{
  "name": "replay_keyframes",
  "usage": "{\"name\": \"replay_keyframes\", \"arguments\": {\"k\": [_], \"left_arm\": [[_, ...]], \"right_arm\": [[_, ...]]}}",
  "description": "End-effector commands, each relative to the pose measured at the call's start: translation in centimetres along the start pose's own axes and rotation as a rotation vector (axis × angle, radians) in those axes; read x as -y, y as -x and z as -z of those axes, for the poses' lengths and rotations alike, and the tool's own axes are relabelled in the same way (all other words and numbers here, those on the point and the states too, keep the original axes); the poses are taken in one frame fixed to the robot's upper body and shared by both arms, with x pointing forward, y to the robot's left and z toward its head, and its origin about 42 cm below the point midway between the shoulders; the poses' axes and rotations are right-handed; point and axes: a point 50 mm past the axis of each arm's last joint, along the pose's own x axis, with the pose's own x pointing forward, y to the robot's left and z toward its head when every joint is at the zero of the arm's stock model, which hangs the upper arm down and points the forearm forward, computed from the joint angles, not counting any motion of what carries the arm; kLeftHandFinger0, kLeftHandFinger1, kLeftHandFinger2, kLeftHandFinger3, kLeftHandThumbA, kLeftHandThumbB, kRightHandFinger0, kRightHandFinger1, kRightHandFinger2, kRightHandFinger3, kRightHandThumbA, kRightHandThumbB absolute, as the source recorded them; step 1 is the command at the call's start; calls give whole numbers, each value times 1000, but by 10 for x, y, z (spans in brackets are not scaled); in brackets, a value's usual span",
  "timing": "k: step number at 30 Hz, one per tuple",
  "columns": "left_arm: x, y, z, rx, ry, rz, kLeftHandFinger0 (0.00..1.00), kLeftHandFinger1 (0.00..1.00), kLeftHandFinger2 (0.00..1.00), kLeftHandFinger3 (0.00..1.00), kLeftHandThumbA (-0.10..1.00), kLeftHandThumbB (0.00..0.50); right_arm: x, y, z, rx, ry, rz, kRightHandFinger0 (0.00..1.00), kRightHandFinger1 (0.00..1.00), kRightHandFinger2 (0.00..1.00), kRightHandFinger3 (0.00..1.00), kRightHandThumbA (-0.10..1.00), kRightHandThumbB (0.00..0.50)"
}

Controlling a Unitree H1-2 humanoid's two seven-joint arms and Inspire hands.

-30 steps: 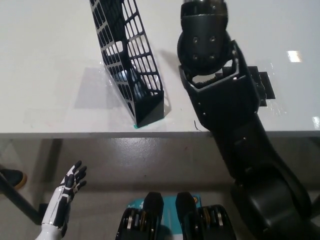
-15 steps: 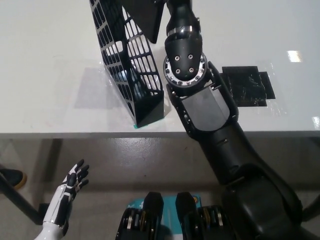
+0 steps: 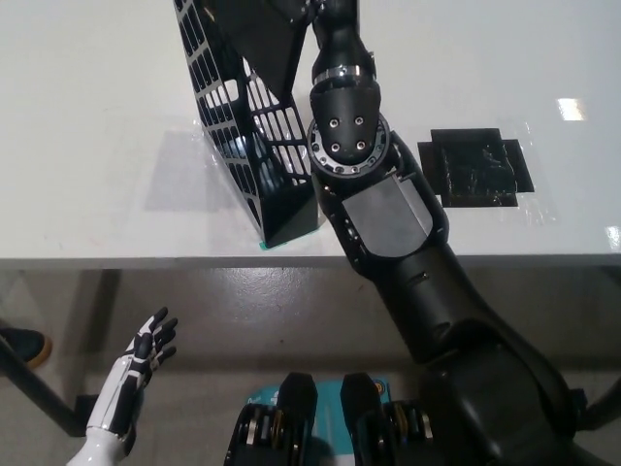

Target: A notebook is kept standing on the table on the right hand side and a black shelf is kept on the left hand side and the robot uses its right hand to grab the notebook and places it in the shelf

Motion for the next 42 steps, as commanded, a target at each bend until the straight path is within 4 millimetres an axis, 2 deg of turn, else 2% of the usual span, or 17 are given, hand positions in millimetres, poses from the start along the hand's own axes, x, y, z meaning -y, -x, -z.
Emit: {"name": "replay_keyframes", "arguments": {"k": [1,5,7,10,11,12,13,15,16,18,20,23,28,33,38,39,42], "left_arm": [[-4,-8,-12,45,-32,20,1000,1000,1000,1000,1000,159],[-3,-8,-13,48,-41,18,1000,1000,1000,1000,1000,125],[-4,-9,-13,47,-45,18,1000,1000,1000,1000,1000,134],[-5,-10,-13,45,-58,21,1000,1000,1000,1000,1000,173],[-6,-11,-13,49,-61,21,1000,1000,1000,1000,1000,182],[-6,-11,-12,53,-68,24,1000,1000,1000,1000,1000,194],[-6,-11,-12,49,-67,23,1000,1000,1000,1000,1000,196],[-7,-11,-12,51,-66,24,1000,1000,1000,1000,1000,198],[-7,-12,-12,49,-61,24,1000,1000,1000,1000,1000,197],[-6,-11,-13,55,-57,23,1000,1000,1000,1000,1000,202],[-6,-11,-13,54,-60,22,1000,1000,1000,1000,1000,188],[-6,-11,-13,56,-50,28,1000,1000,1000,1000,1000,165],[-6,-10,-12,51,-59,26,1000,1000,1000,1000,1000,153],[-6,-10,-12,44,-52,27,1000,1000,1000,1000,1000,147],[-6,-8,-11,53,-31,28,1000,1000,1000,1000,1000,107],[-6,-8,-11,55,-29,29,1000,1000,1000,1000,1000,102],[-5,-9,-12,55,-36,22,1000,1000,1000,1000,1000,105]], "right_arm": [[-16,-15,-35,101,-62,20,0,206,674,733,-100,128],[-24,-11,-14,67,-56,23,0,136,593,490,-100,153],[-27,-8,-3,38,-63,22,0,187,670,607,-100,140],[-28,-4,8,11,-71,34,1,274,721,667,-100,149],[-28,-2,14,-2,-71,23,220,466,769,740,116,187],[-28,-2,15,-14,-71,-1,429,649,908,927,326,252],[-29,-1,16,-10,-68,-40,584,817,1000,1000,441,296],[-29,1,18,15,-72,-96,871,1000,1000,1000,594,316],[-29,1,18,26,-66,-120,1000,1000,1000,1000,659,323],[-28,1,18,32,-53,-167,1000,1000,1000,1000,847,378],[-28,1,17,26,-44,-177,1000,1000,1000,1000,939,421],[-27,2,15,42,-37,-174,1000,1000,1000,1000,1000,435],[-24,0,5,109,-1,-128,1000,1000,1000,1000,1000,460],[-16,-7,-16,190,-1,-89,1000,1000,1000,1000,1000,444],[19,-16,-88,383,-14,-48,1000,1000,1000,1000,1000,431],[22,-16,-94,400,-10,-45,1000,1000,1000,1000,1000,431],[53,-8,-146,541,-52,-24,1000,1000,1000,1000,1000,439]]}}
